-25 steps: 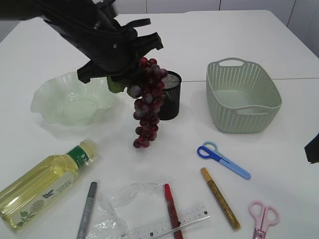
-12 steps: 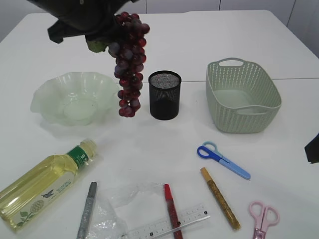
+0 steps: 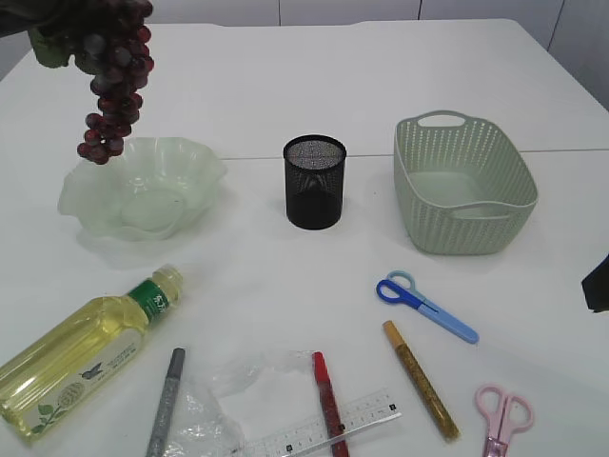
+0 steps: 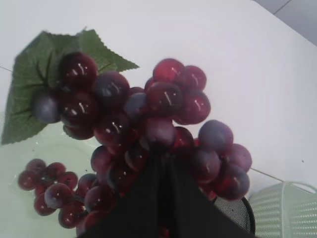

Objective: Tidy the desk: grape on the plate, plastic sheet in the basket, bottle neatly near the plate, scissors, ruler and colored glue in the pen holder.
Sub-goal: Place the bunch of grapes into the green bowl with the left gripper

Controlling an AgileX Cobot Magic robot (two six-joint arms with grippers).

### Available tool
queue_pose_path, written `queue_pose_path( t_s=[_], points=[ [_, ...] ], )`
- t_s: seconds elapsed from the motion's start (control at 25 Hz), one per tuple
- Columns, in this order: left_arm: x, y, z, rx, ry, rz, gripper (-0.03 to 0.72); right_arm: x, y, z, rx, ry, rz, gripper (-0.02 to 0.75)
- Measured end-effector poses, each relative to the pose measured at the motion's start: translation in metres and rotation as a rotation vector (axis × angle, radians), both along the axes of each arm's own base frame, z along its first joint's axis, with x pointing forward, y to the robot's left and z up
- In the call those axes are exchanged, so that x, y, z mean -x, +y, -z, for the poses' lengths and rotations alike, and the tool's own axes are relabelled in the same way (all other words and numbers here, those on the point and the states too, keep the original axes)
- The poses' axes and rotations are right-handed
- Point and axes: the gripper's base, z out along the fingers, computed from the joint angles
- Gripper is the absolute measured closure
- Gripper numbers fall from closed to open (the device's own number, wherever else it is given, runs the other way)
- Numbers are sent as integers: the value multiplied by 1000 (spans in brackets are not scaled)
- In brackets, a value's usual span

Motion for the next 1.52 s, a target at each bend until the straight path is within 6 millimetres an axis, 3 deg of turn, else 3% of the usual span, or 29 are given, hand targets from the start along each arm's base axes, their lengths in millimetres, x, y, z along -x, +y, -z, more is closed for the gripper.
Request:
queue_pose_path(
  t_s=[0.28, 0.92, 1.04, 1.24, 1.32, 1.52],
  points=[
    [-11, 21, 6, -96, -27, -32, 688, 0, 0, 0, 0, 0, 0, 186],
    [-47, 16, 112, -194, 227, -16, 664, -2, 0, -1, -3, -29, 4, 186],
    [-47, 17, 124, -216, 286, -21, 592, -2, 0, -1, -3, -29, 4, 186],
    [-46, 18, 127, -224, 312, -24, 329, -2, 0, -1, -3, -30, 4, 186],
    [-45, 17, 128, -219, 317, -26, 258, -2, 0, -1, -3, -30, 4, 187],
    [-45, 17, 127, -206, 318, -30, 215, -2, 0, -1, -3, -30, 4, 187]
  ],
)
